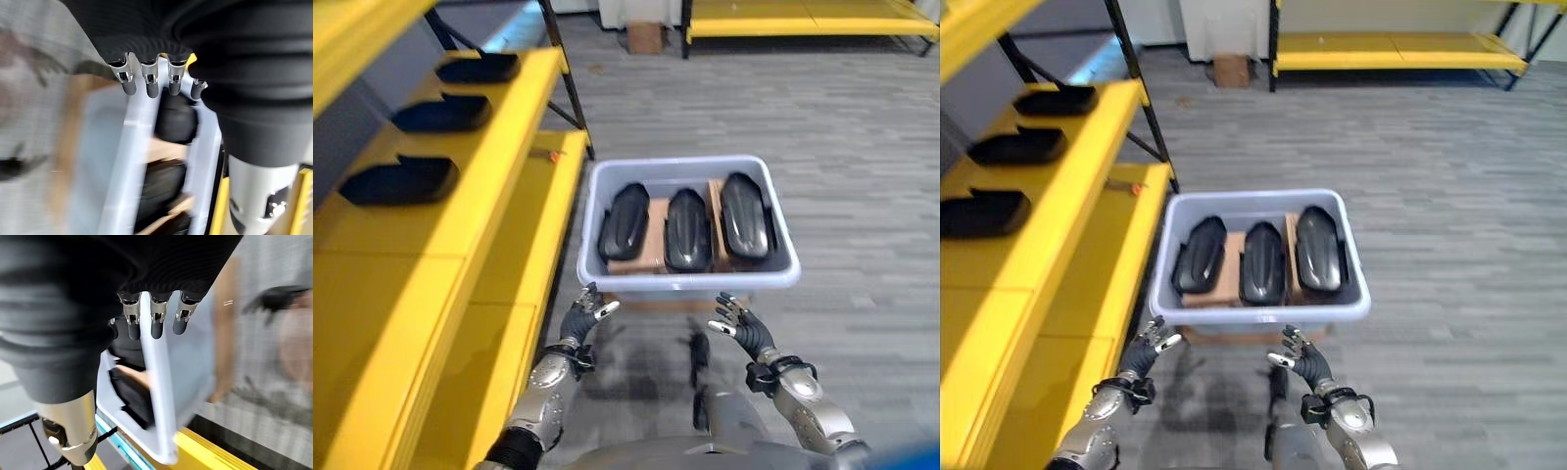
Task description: Move parts from the plastic box to the shelf.
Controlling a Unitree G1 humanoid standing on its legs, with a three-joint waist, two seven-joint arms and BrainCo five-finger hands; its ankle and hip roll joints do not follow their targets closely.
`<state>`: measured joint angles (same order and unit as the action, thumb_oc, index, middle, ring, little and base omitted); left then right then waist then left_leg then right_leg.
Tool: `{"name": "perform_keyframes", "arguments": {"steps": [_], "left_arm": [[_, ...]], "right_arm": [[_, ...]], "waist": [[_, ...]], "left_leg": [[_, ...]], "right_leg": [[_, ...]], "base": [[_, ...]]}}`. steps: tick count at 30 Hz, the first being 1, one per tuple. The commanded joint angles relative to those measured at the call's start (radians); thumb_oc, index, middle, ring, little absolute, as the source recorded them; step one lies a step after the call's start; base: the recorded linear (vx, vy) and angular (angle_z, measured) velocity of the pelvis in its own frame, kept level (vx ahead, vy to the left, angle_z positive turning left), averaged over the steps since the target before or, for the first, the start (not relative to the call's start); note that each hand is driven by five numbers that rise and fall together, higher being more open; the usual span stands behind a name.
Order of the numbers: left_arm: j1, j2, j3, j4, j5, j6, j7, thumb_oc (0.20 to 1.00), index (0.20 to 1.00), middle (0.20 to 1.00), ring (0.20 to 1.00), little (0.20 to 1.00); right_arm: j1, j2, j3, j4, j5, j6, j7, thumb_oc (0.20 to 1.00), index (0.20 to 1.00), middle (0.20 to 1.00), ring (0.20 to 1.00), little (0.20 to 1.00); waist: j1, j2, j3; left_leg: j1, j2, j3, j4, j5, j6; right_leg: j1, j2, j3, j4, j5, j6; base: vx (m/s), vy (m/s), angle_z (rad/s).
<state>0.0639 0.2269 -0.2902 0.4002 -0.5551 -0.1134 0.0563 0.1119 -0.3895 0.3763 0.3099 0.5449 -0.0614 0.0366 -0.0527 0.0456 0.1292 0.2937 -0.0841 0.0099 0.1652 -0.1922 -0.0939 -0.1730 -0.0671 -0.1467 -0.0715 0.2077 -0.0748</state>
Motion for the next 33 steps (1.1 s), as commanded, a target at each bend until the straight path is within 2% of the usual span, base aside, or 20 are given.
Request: {"name": "perform_keyframes", "arguments": {"steps": [1, 2, 3, 5, 7, 11, 13, 15, 17, 18, 19, 20, 21, 22, 23, 25, 26, 27, 33], "left_arm": [[-0.020, 0.063, -0.008, -0.061, 0.020, -0.040, -0.014, 1.000, 1.000, 1.000, 1.000, 1.000], [-0.021, 0.061, -0.010, -0.058, 0.012, -0.041, -0.012, 1.000, 1.000, 1.000, 1.000, 1.000], [-0.021, 0.060, -0.010, -0.058, 0.012, -0.041, -0.012, 1.000, 1.000, 1.000, 1.000, 1.000], [-0.019, 0.057, -0.012, -0.065, -0.001, -0.046, -0.010, 1.000, 1.000, 1.000, 1.000, 1.000], [-0.019, 0.054, -0.015, -0.063, -0.005, -0.043, -0.007, 1.000, 1.000, 1.000, 1.000, 1.000], [-0.002, 0.050, -0.014, -0.069, -0.014, -0.044, -0.012, 1.000, 1.000, 1.000, 1.000, 1.000], [0.008, 0.052, -0.008, -0.077, -0.015, -0.043, -0.013, 1.000, 1.000, 1.000, 1.000, 1.000], [0.003, 0.059, -0.005, -0.078, -0.022, -0.046, -0.008, 1.000, 1.000, 1.000, 1.000, 1.000], [0.001, 0.063, -0.007, -0.084, -0.025, -0.043, -0.006, 1.000, 1.000, 1.000, 1.000, 1.000], [-0.003, 0.064, -0.008, -0.083, -0.023, -0.041, -0.006, 1.000, 1.000, 1.000, 1.000, 1.000], [-0.004, 0.062, -0.012, -0.078, -0.024, -0.042, -0.005, 1.000, 1.000, 1.000, 1.000, 1.000], [-0.004, 0.061, -0.016, -0.071, -0.020, -0.044, -0.002, 1.000, 1.000, 1.000, 1.000, 1.000], [-0.003, 0.059, -0.020, -0.065, -0.011, -0.042, 0.003, 1.000, 1.000, 1.000, 1.000, 1.000], [-0.003, 0.060, -0.020, -0.064, -0.005, -0.043, 0.003, 1.000, 1.000, 1.000, 1.000, 1.000], [-0.005, 0.061, -0.022, -0.061, -0.003, -0.043, 0.006, 1.000, 1.000, 1.000, 1.000, 1.000], [0.001, 0.065, -0.019, -0.059, -0.003, -0.044, -0.005, 1.000, 1.000, 1.000, 1.000, 1.000], [0.001, 0.065, -0.019, -0.059, -0.003, -0.044, -0.005, 1.000, 1.000, 1.000, 1.000, 1.000], [-0.006, 0.071, -0.020, -0.060, -0.010, -0.044, -0.012, 1.000, 1.000, 1.000, 1.000, 1.000], [-0.024, 0.101, -0.014, -0.068, -0.007, -0.052, -0.010, 1.000, 1.000, 1.000, 1.000, 1.000]], "right_arm": [[-0.012, -0.008, -0.025, -0.053, 0.008, -0.050, 0.013, 1.000, 1.000, 1.000, 1.000, 1.000], [-0.011, -0.014, -0.026, -0.055, 0.013, -0.053, 0.013, 1.000, 1.000, 1.000, 1.000, 1.000], [-0.011, -0.014, -0.026, -0.055, 0.013, -0.053, 0.013, 1.000, 1.000, 1.000, 1.000, 1.000], [-0.013, -0.040, -0.034, -0.059, 0.012, -0.061, 0.015, 1.000, 1.000, 1.000, 1.000, 1.000], [-0.008, -0.050, -0.042, -0.058, 0.011, -0.061, 0.012, 1.000, 1.000, 1.000, 1.000, 1.000], [-0.002, -0.062, -0.044, -0.066, 0.011, -0.054, 0.019, 1.000, 1.000, 1.000, 1.000, 1.000], [0.002, -0.059, -0.038, -0.061, 0.015, -0.050, 0.023, 1.000, 1.000, 1.000, 1.000, 1.000], [-0.009, -0.059, -0.030, -0.056, 0.025, -0.056, 0.020, 1.000, 1.000, 1.000, 1.000, 1.000], [-0.011, -0.060, -0.026, -0.059, 0.025, -0.058, 0.014, 1.000, 1.000, 1.000, 1.000, 1.000], [-0.014, -0.060, -0.025, -0.058, 0.023, -0.060, 0.006, 1.000, 1.000, 1.000, 1.000, 1.000], [-0.011, -0.058, -0.031, -0.057, 0.028, -0.066, -0.006, 1.000, 1.000, 1.000, 1.000, 1.000], [-0.006, -0.056, -0.040, -0.056, 0.026, -0.072, -0.013, 1.000, 1.000, 1.000, 1.000, 1.000], [-0.003, -0.056, -0.052, -0.053, 0.023, -0.076, -0.021, 1.000, 1.000, 1.000, 1.000, 1.000], [-0.001, -0.059, -0.058, -0.052, 0.021, -0.078, -0.024, 1.000, 1.000, 1.000, 1.000, 1.000], [0.002, -0.061, -0.065, -0.049, 0.019, -0.076, -0.026, 1.000, 1.000, 1.000, 1.000, 1.000], [0.010, -0.051, -0.067, -0.040, 0.017, -0.068, -0.018, 1.000, 1.000, 1.000, 1.000, 1.000], [0.010, -0.051, -0.067, -0.040, 0.017, -0.068, -0.018, 1.000, 1.000, 1.000, 1.000, 1.000], [0.011, -0.038, -0.069, -0.037, 0.018, -0.061, -0.013, 1.000, 1.000, 1.000, 1.000, 1.000], [-0.007, 0.005, -0.056, -0.028, 0.013, -0.053, -0.014, 1.000, 1.000, 1.000, 1.000, 1.000]], "waist": [[-0.025, -0.030, -0.018], [-0.026, -0.027, -0.022], [-0.026, -0.026, -0.022], [-0.018, -0.027, -0.023], [-0.016, -0.027, -0.023], [-0.013, -0.017, -0.034], [-0.014, -0.015, -0.034], [-0.002, -0.047, -0.003], [0.009, -0.069, 0.022], [0.012, -0.079, 0.029], [0.017, -0.086, 0.034], [0.018, -0.084, 0.036], [0.020, -0.067, 0.027], [0.020, -0.055, 0.025], [0.017, -0.048, 0.023], [0.019, -0.037, 0.011], [0.019, -0.038, 0.012], [0.013, -0.038, 0.004], [0.028, -0.077, -0.008]], "left_leg": [[-0.069, 0.118, 0.004, -0.169, 0.150, 0.034], [-0.080, 0.127, 0.002, -0.140, 0.173, 0.022], [-0.081, 0.127, 0.002, -0.139, 0.173, 0.022], [-0.115, 0.130, -0.013, -0.066, 0.227, 0.004], [-0.120, 0.141, -0.011, -0.051, 0.255, -0.009], [-0.115, 0.134, -0.045, -0.059, 0.273, -0.011], [-0.145, 0.140, -0.034, 0.005, 0.330, -0.028], [-0.267, 0.118, -0.028, 0.224, 0.387, -0.051], [-0.328, 0.134, 0.017, 0.262, 0.353, -0.028], [-0.354, 0.153, 0.050, 0.216, 0.319, -0.006], [-0.343, 0.222, 0.108, 0.048, 0.270, 0.011], [-0.346, 0.262, 0.125, -0.076, 0.280, 0.001], [-0.359, 0.305, 0.121, -0.219, 0.346, -0.020], [-0.371, 0.319, 0.116, -0.253, 0.376, -0.035], [-0.380, 0.331, 0.113, -0.253, 0.381, -0.049], [-0.352, 0.315, 0.102, -0.253, 0.346, -0.040], [-0.352, 0.315, 0.102, -0.253, 0.346, -0.040], [-0.340, 0.292, 0.137, -0.253, 0.332, -0.034], [-0.292, 0.221, 0.209, -0.251, 0.263, 0.016]], "right_leg": [[-0.034, -0.041, -0.025, 0.076, 0.000, 0.203], [-0.024, -0.033, -0.029, 0.075, -0.014, 0.192], [-0.024, -0.033, -0.030, 0.075, -0.014, 0.192], [0.005, -0.009, -0.030, 0.059, -0.037, 0.175], [0.014, -0.001, -0.035, 0.062, -0.056, 0.162], [0.019, 0.024, -0.023, 0.064, -0.084, 0.148], [0.023, 0.036, -0.017, 0.068, -0.103, 0.135], [0.033, 0.018, -0.006, 0.081, -0.117, 0.114], [0.048, 0.004, -0.012, 0.086, -0.130, 0.107], [0.057, -0.007, -0.017, 0.086, -0.131, 0.112], [0.080, -0.027, -0.020, 0.083, -0.141, 0.131], [0.091, -0.036, -0.023, 0.080, -0.151, 0.144], [0.094, -0.039, -0.016, 0.075, -0.162, 0.156], [0.102, -0.039, -0.017, 0.072, -0.165, 0.161], [0.107, -0.047, -0.013, 0.070, -0.166, 0.172], [0.119, -0.053, 0.001, 0.058, -0.158, 0.183], [0.120, -0.053, 0.002, 0.057, -0.158, 0.183], [0.122, -0.086, 0.007, 0.050, -0.136, 0.201], [0.122, -0.162, 0.062, 0.026, -0.070, 0.254]], "base": [[0.33, -0.313, 0.36], [0.08, -0.075, 0.36], [0.17, -0.153, 0.39], [0.23, -0.210, 0.04], [0.23, -0.168, -0.32], [0.12, -0.063, -0.24], [0.06, -0.061, -0.08], [-0.04, -0.099, -0.06], [-0.02, -0.075, 0.08], [0.11, 0.062, 0.14], [0.15, 0.157, 0.36], [0.19, 0.302, 0.30], [0.12, 0.300, 0.34], [0.11, 0.343, 0.14], [0.08, 0.268, -0.03], [0.06, 0.212, -0.30], [0.09, 0.307, -0.38], [0.09, 0.292, -0.33], [0.06, 0.248, -0.26]]}}
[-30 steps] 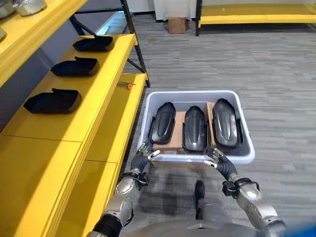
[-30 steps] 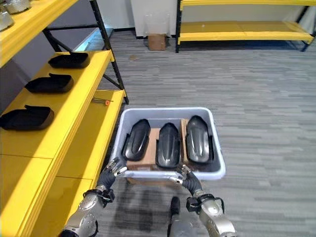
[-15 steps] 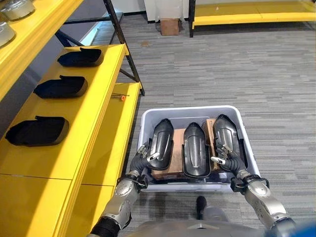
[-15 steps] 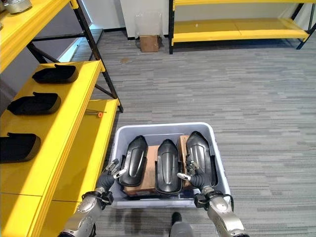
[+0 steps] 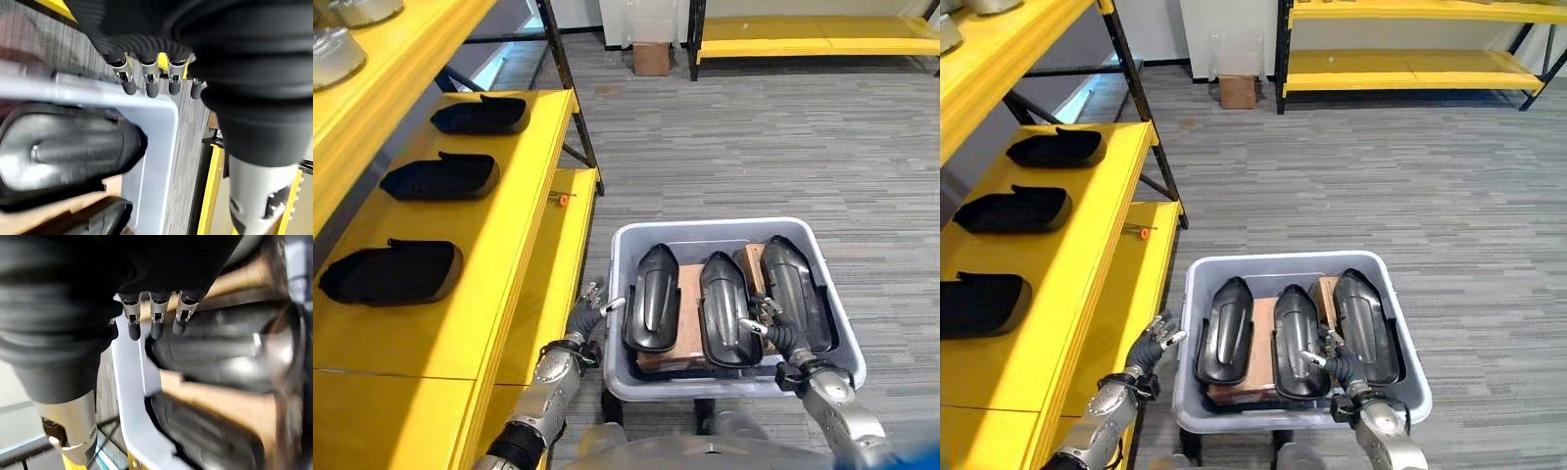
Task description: Move parts from the plastic box to the shelf.
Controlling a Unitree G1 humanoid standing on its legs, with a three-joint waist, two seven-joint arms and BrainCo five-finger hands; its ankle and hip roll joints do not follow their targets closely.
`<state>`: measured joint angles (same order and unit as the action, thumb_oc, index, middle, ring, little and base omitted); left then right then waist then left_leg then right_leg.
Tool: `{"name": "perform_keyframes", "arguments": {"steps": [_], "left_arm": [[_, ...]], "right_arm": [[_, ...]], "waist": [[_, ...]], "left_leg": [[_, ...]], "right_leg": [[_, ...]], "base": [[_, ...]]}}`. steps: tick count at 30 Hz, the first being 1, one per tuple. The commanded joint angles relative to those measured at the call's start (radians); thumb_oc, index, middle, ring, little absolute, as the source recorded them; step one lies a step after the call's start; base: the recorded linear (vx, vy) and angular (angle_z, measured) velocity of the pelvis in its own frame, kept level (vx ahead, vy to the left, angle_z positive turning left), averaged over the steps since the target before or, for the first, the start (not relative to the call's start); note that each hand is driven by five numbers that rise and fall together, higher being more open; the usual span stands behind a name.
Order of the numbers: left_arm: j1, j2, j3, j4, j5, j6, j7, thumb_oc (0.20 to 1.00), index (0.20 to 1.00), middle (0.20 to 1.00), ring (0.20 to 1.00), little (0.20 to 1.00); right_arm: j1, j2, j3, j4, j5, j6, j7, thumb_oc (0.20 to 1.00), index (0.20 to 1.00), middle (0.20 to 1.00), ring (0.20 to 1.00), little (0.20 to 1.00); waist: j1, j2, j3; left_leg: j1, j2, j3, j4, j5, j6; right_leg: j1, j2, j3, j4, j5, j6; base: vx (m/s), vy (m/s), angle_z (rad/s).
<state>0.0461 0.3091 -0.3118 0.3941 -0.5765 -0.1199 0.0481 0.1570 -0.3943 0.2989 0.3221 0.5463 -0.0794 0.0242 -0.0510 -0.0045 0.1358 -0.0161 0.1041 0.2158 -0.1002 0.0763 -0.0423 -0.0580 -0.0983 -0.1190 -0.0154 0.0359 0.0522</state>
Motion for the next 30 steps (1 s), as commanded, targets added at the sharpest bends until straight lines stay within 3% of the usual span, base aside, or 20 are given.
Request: {"name": "perform_keyframes", "arguments": {"steps": [1, 9, 16, 20, 23, 26, 30], "left_arm": [[-0.009, 0.020, 0.007, -0.065, 0.015, -0.048, -0.002, 1.000, 1.000, 1.000, 1.000, 1.000], [-0.052, -0.023, -0.016, -0.068, -0.010, -0.085, 0.010, 1.000, 1.000, 1.000, 1.000, 1.000], [-0.264, -0.064, -0.137, -0.075, 0.069, -0.167, 0.099, 1.000, 1.000, 1.000, 1.000, 1.000], [-0.343, -0.065, -0.166, -0.102, 0.056, -0.179, 0.127, 1.000, 1.000, 1.000, 1.000, 1.000], [-0.433, -0.054, -0.168, -0.178, 0.047, -0.209, 0.158, 1.000, 1.000, 1.000, 1.000, 1.000], [-0.427, -0.034, -0.124, -0.233, 0.036, -0.213, 0.159, 1.000, 1.000, 1.000, 1.000, 1.000], [-0.403, -0.023, -0.089, -0.244, 0.037, -0.212, 0.157, 1.000, 1.000, 1.000, 1.000, 1.000]], "right_arm": [[-0.051, 0.011, 0.025, -0.045, 0.013, -0.035, 0.001, 1.000, 1.000, 1.000, 1.000, 1.000], [-0.072, 0.030, 0.034, -0.077, 0.004, -0.063, -0.023, 1.000, 1.000, 1.000, 1.000, 1.000], [-0.221, 0.031, 0.052, -0.113, -0.025, -0.121, -0.120, 1.000, 1.000, 1.000, 1.000, 1.000], [-0.342, 0.019, 0.062, -0.105, -0.067, -0.139, -0.180, 1.000, 1.000, 1.000, 1.000, 1.000], [-0.535, 0.011, 0.058, -0.076, -0.186, -0.157, -0.290, 1.000, 1.000, 1.000, 1.000, 1.000], [-0.615, -0.023, 0.029, -0.068, -0.274, -0.161, -0.350, 1.000, 1.000, 1.000, 1.000, 1.000], [-0.645, -0.042, 0.005, -0.055, -0.322, -0.159, -0.384, 1.000, 1.000, 1.000, 1.000, 1.000]], "waist": [[0.027, -0.031, -0.016], [0.021, -0.060, -0.045], [-0.012, -0.066, -0.025], [-0.017, -0.052, 0.016], [-0.013, -0.014, 0.082], [-0.004, 0.025, 0.128], [0.005, 0.049, 0.161]], "left_leg": [[0.023, 0.028, 0.007, 0.016, -0.011, -0.033], [0.075, 0.027, 0.047, 0.013, -0.040, -0.028], [0.078, 0.053, 0.069, 0.013, -0.041, -0.046], [0.041, 0.060, 0.066, 0.013, -0.024, -0.052], [-0.050, 0.069, 0.059, 0.014, 0.013, -0.066], [-0.116, 0.074, 0.061, 0.019, 0.033, -0.078], [-0.154, 0.075, 0.067, 0.030, 0.040, -0.083]], "right_leg": [[0.009, -0.136, 0.035, -0.033, 0.105, 0.132], [0.018, -0.141, 0.051, -0.037, 0.112, 0.151], [-0.003, -0.123, 0.058, -0.037, 0.097, 0.145], [-0.049, -0.119, 0.056, -0.029, 0.104, 0.143], [-0.150, -0.119, 0.056, -0.011, 0.121, 0.141], [-0.233, -0.120, 0.065, 0.015, 0.124, 0.139], [-0.287, -0.116, 0.077, 0.039, 0.124, 0.137]], "base": [[0.04, 0.096, -0.11], [0.05, 0.022, -0.13], [0.03, -0.050, -0.18], [-0.10, -0.041, -0.07], [-0.16, -0.070, 0.03], [-0.12, -0.091, 0.01], [-0.05, -0.051, -0.06]]}}
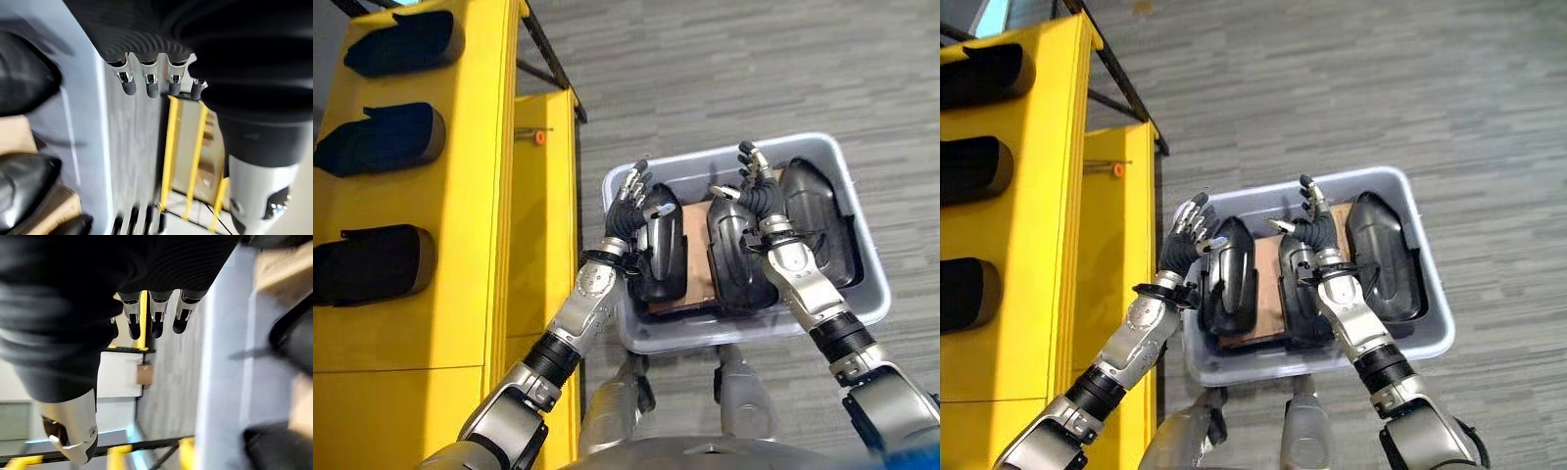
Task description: Move parts from the plastic box to the shelf.
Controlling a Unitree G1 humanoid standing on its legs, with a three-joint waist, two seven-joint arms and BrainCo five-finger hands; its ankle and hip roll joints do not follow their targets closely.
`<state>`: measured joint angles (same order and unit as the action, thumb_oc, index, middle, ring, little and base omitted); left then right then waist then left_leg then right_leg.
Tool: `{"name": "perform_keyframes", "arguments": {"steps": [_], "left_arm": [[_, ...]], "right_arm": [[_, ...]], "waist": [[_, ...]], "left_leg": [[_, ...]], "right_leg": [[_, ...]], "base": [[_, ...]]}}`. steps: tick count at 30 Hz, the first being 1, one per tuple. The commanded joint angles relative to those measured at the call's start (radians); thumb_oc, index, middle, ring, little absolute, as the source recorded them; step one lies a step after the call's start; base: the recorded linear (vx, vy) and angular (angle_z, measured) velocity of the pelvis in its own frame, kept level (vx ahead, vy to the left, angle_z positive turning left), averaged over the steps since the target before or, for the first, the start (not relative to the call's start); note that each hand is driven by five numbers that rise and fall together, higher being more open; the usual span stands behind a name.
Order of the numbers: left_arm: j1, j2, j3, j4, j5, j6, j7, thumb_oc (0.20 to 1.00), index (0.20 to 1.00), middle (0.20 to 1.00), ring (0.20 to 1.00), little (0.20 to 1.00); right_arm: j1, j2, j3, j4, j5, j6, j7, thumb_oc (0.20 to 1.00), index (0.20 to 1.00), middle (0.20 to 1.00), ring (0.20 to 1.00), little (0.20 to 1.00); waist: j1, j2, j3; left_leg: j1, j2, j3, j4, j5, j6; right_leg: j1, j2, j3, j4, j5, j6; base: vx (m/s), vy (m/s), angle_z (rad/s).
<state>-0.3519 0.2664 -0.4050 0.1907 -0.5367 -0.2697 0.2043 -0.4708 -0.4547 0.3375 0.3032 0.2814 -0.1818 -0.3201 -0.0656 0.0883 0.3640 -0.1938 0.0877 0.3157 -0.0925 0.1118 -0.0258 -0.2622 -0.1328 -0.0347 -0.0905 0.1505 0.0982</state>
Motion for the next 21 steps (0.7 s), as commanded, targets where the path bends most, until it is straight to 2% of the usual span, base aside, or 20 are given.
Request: {"name": "perform_keyframes", "arguments": {"steps": [1, 7, 10, 11, 21], "left_arm": [[0.002, 0.022, 0.008, -0.043, -0.002, -0.061, 0.000, 1.000, 1.000, 1.000, 1.000, 1.000], [0.060, 0.027, 0.063, -0.023, 0.007, -0.045, -0.006, 1.000, 1.000, 1.000, 1.000, 1.000], [0.069, 0.026, 0.070, -0.019, 0.011, -0.044, -0.008, 1.000, 1.000, 1.000, 1.000, 1.000], [0.074, 0.024, 0.078, -0.015, 0.018, -0.045, -0.012, 1.000, 1.000, 1.000, 1.000, 1.000], [0.083, 0.016, 0.087, -0.015, 0.026, -0.051, -0.012, 1.000, 1.000, 1.000, 1.000, 1.000]], "right_arm": [[-0.020, 0.012, -0.040, -0.032, -0.069, -0.058, -0.046, 1.000, 1.000, 1.000, 1.000, 1.000], [0.005, -0.063, -0.128, -0.030, -0.198, -0.040, -0.120, 1.000, 1.000, 1.000, 1.000, 1.000], [0.021, -0.081, -0.158, -0.044, -0.238, -0.035, -0.140, 1.000, 1.000, 1.000, 1.000, 1.000], [0.038, -0.110, -0.195, -0.074, -0.314, -0.028, -0.177, 1.000, 1.000, 1.000, 1.000, 1.000], [0.095, -0.120, -0.272, -0.128, -0.350, -0.034, -0.224, 1.000, 1.000, 1.000, 1.000, 1.000]], "waist": [[0.021, -0.039, -0.062], [0.019, 0.005, -0.032], [0.015, 0.012, -0.030], [0.006, 0.021, -0.025], [-0.019, 0.037, -0.020]], "left_leg": [[0.015, 0.091, -0.033, 0.026, 0.004, -0.100], [-0.030, 0.082, -0.019, 0.038, 0.006, -0.103], [-0.032, 0.080, -0.016, 0.037, 0.005, -0.104], [-0.029, 0.078, -0.013, 0.037, 0.002, -0.103], [-0.012, 0.072, 0.005, 0.032, -0.008, -0.104]], "right_leg": [[-0.095, -0.081, -0.004, 0.121, 0.008, 0.091], [-0.180, -0.077, 0.019, 0.170, -0.002, 0.085], [-0.190, -0.077, 0.024, 0.177, -0.005, 0.085], [-0.195, -0.075, 0.033, 0.184, -0.010, 0.084], [-0.210, -0.071, 0.052, 0.199, -0.020, 0.087]], "base": [[-0.08, -0.074, -0.12], [-0.03, -0.048, -0.10], [0.01, -0.015, -0.07], [0.01, -0.007, -0.05], [0.01, -0.002, -0.05]]}}
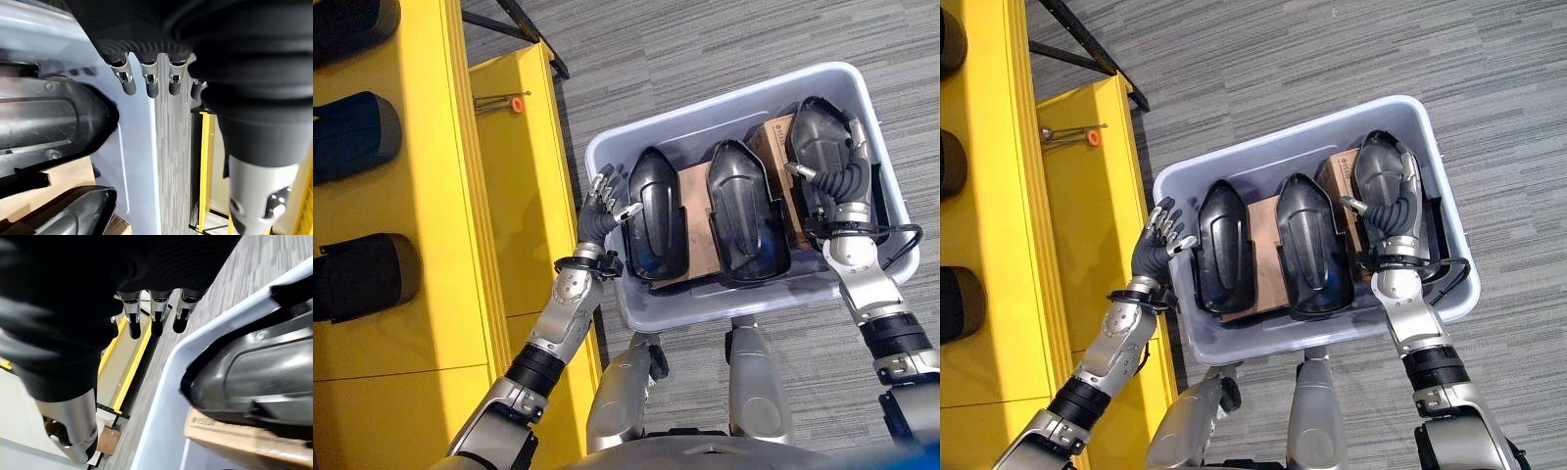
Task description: Move parts from the plastic box to the shelf.
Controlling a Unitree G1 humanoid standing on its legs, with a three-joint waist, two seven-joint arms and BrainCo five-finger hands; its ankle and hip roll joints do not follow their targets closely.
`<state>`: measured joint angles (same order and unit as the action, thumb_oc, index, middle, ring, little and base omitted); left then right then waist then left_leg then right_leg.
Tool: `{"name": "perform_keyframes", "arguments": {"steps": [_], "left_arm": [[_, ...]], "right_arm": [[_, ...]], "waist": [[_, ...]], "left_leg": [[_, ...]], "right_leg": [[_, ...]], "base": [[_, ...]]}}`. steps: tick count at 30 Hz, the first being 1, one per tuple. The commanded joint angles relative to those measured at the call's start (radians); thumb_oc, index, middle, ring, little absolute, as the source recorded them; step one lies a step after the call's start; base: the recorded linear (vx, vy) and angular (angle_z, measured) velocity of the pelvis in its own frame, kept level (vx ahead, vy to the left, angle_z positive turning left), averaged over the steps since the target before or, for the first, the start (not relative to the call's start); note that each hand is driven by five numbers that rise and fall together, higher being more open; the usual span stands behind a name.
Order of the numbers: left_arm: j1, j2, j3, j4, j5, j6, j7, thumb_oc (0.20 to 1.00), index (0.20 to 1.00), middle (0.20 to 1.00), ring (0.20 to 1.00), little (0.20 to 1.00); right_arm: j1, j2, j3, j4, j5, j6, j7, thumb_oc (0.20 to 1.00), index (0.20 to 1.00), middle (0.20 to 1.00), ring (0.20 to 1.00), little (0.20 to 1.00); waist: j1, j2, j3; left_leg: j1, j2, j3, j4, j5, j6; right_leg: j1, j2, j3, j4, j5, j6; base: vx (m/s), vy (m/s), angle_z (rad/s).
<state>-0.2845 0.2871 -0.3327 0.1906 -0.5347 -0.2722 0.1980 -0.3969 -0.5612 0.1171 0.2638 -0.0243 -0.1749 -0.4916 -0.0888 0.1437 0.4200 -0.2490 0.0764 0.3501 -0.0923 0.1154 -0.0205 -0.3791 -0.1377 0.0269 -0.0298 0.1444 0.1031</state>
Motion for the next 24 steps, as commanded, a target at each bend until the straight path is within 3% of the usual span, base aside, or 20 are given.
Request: {"name": "perform_keyframes", "arguments": {"steps": [1, 8, 24], "left_arm": [[0.017, -0.004, 0.017, -0.016, 0.027, -0.050, -0.003, 1.000, 1.000, 1.000, 1.000, 1.000], [0.025, -0.011, 0.014, -0.016, 0.026, -0.054, -0.002, 1.000, 1.000, 1.000, 1.000, 1.000], [0.004, -0.008, -0.052, -0.039, -0.024, -0.057, -0.016, 1.000, 1.000, 1.000, 1.000, 1.000]], "right_arm": [[0.032, -0.015, -0.063, -0.096, -0.055, -0.041, -0.063, 1.000, 1.000, 1.000, 1.000, 1.000], [0.047, 0.007, -0.060, -0.053, -0.014, -0.048, -0.065, 1.000, 1.000, 1.000, 1.000, 1.000], [-0.280, -0.076, 0.144, 0.427, 0.090, 0.012, -0.032, 1.000, 1.000, 1.000, 1.000, 1.000]], "waist": [[0.001, -0.017, -0.075], [-0.006, 0.001, -0.064], [0.048, 0.072, -0.030]], "left_leg": [[0.046, 0.083, -0.027, 0.029, -0.013, -0.109], [0.049, 0.078, -0.015, 0.029, -0.014, -0.107], [-0.004, 0.060, -0.007, 0.038, -0.002, -0.114]], "right_leg": [[-0.094, -0.066, -0.009, 0.138, -0.013, 0.084], [-0.113, -0.067, 0.006, 0.144, -0.008, 0.086], [-0.196, -0.078, 0.008, 0.179, -0.006, 0.088]], "base": [[0.01, 0.016, -0.06], [0.00, 0.007, -0.07], [-0.01, 0.000, -0.01]]}}
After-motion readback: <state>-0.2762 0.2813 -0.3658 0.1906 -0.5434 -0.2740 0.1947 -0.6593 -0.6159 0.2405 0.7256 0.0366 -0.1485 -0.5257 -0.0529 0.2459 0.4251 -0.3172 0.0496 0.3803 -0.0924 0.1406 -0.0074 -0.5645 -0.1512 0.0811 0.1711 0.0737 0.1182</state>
